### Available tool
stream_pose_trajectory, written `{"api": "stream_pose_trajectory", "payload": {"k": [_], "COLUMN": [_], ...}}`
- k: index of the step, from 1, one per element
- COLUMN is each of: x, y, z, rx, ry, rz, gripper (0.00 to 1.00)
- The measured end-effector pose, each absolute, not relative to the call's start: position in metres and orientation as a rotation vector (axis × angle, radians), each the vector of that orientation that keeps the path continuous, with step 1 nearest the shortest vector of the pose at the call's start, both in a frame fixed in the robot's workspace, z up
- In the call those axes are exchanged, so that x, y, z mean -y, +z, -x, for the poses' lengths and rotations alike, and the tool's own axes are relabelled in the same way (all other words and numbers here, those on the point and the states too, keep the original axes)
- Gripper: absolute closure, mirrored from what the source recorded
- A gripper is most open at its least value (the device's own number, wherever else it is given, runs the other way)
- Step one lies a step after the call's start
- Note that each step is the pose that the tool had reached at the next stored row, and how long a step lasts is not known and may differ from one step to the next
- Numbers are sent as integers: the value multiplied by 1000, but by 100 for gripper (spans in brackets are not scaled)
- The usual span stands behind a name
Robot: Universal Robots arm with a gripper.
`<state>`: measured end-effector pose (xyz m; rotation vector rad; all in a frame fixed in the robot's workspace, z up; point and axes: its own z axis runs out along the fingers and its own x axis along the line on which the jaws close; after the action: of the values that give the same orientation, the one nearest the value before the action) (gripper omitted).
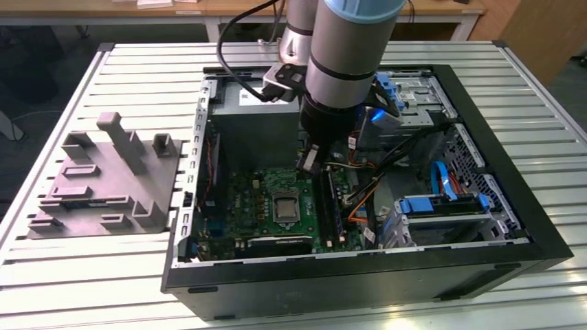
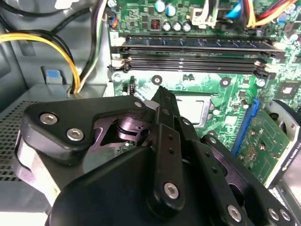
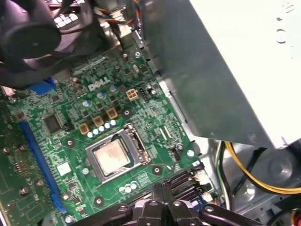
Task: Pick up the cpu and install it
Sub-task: 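Install the first cpu locking lever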
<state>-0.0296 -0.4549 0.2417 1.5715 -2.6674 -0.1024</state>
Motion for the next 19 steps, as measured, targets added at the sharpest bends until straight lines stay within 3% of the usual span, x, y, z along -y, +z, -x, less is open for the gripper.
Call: {"api": "stream_pose_trajectory", "payload": {"k": [19], "x": [435], "y": [239], "z": [29], "rx": [2667], "ry": [-102], "rz": [-1571], "gripper": [89]}}
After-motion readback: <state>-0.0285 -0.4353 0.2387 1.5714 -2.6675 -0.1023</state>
